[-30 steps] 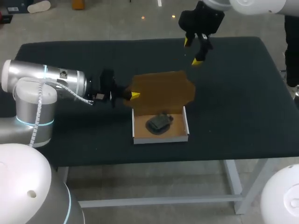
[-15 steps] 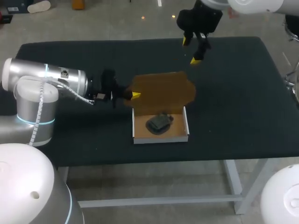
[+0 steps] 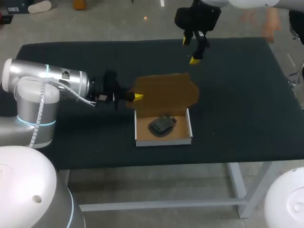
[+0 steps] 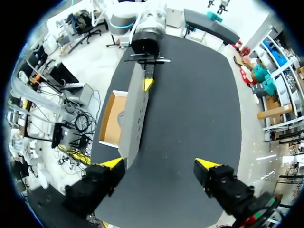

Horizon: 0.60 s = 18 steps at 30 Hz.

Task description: Assemble the packaging by folding the flat box into shape, placing the metal phone stand inside, and closing the box properly

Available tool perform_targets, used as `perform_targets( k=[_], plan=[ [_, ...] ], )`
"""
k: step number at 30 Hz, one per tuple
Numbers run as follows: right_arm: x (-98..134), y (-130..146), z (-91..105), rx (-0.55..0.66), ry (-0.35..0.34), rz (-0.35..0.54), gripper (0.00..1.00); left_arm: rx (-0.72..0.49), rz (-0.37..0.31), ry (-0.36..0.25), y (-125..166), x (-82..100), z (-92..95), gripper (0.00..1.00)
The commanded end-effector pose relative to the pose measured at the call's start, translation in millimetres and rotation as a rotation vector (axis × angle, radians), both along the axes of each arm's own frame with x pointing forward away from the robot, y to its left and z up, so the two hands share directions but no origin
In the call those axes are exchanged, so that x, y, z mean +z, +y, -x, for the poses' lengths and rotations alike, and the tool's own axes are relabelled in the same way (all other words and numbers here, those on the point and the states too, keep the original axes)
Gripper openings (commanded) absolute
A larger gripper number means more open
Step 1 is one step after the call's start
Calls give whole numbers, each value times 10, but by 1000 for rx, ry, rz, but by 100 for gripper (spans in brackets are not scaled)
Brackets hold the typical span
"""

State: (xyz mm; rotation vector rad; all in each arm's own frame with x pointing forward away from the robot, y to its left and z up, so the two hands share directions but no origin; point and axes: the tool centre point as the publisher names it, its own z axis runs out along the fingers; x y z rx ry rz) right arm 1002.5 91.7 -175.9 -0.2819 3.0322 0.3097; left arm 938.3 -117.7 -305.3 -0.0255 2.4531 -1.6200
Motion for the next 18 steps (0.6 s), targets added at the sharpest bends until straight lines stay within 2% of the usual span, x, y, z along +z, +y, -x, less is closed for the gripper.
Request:
perform_targets(
  k=[1,14,16,18],
  plan=[
    [82,118,-33,5,80,30,100,0,2,-1,-3,-12,-4,0],
    [81,125,-18,5,80,27,100,0,2,-1,-3,-12,-4,0],
    [67,183,-21,-11,75,55,100,0,2,-1,-3,-12,-4,0],
    [87,223,-10,-38,84,45,100,0,2,-1,-3,-12,-4,0]
  ],
)
